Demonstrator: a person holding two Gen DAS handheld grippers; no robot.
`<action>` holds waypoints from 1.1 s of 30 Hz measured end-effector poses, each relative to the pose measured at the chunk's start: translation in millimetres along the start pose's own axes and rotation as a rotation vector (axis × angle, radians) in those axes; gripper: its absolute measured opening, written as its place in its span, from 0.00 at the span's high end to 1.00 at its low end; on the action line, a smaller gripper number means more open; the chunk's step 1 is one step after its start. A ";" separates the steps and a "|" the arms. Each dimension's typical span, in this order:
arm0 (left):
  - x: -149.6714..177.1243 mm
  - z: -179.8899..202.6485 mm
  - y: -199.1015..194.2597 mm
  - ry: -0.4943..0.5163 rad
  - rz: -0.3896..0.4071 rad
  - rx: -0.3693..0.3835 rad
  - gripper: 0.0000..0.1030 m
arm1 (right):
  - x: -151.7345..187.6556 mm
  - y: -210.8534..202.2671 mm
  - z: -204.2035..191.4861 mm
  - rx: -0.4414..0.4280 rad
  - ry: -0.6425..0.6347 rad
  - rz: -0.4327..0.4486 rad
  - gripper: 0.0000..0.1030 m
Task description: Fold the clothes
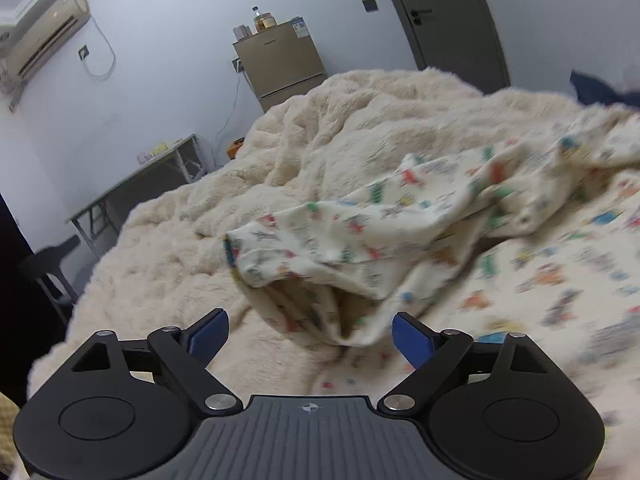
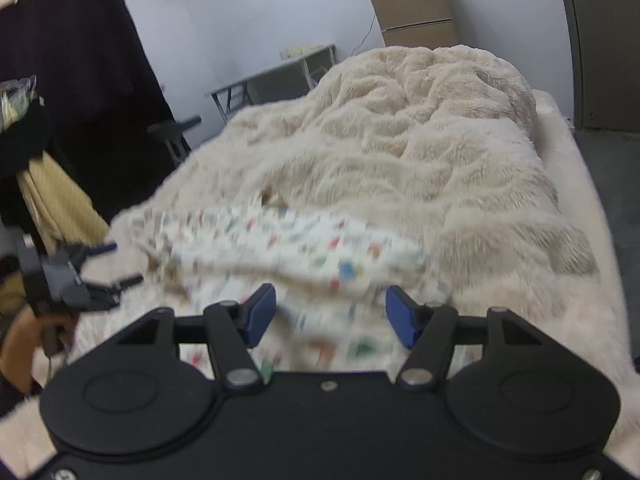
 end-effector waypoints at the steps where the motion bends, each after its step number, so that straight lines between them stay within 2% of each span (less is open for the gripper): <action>1: -0.3 4.2 -3.6 -0.015 0.006 0.010 0.09 | 5.5 -7.1 -5.2 0.006 -0.010 0.003 0.40; 2: -0.7 8.5 -7.3 -0.030 0.012 0.019 0.08 | 9.8 -14.7 -10.3 0.015 -0.018 0.014 0.39; 4: -1.4 16.9 -14.6 -0.060 0.024 0.038 0.06 | 19.4 -29.4 -22.1 0.026 -0.029 0.036 0.24; 5: -1.8 21.1 -18.3 -0.075 0.030 0.048 0.06 | 22.2 -32.3 -25.4 0.026 -0.033 0.041 0.20; 8: -3.0 33.7 -29.4 -0.119 0.047 0.076 0.00 | 39.7 -44.5 -41.6 0.041 -0.043 0.080 0.20; 9: -3.4 37.9 -33.1 -0.134 0.053 0.086 0.00 | 47.9 -44.7 -45.5 0.076 -0.058 0.086 0.20; 14: -3.6 57.0 -48.1 -0.200 0.079 0.121 0.00 | 57.9 -38.9 -50.8 0.121 -0.114 0.066 0.20; 23: 9.4 75.4 -42.0 -0.213 0.075 0.100 0.00 | 47.2 -71.8 -37.0 0.107 -0.147 0.101 0.20; 27: 10.9 75.6 -47.1 -0.208 0.099 0.104 0.00 | 53.0 -101.0 -31.7 0.097 -0.305 0.113 0.20; 30: 2.6 77.8 -65.2 -0.177 0.165 0.149 0.00 | 66.0 -123.0 -28.0 0.124 -0.452 0.108 0.20; 31: 0.4 80.2 -69.4 -0.158 0.175 0.163 0.00 | 71.0 -129.2 -27.5 0.129 -0.495 0.109 0.21; 33: -12.3 98.1 -96.7 -0.042 0.225 0.235 0.00 | 80.9 -138.0 -27.8 0.127 -0.565 0.106 0.21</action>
Point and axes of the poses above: each gripper's, at about its wrist camera, not at the fingertips, and y roughly the way its jaws point, z to its right, x to its underside, the point moved 10 cm from there along y, roughly the way its jaws point, and after that the axes turned 7 degrees about x, right-handed, at the moved point
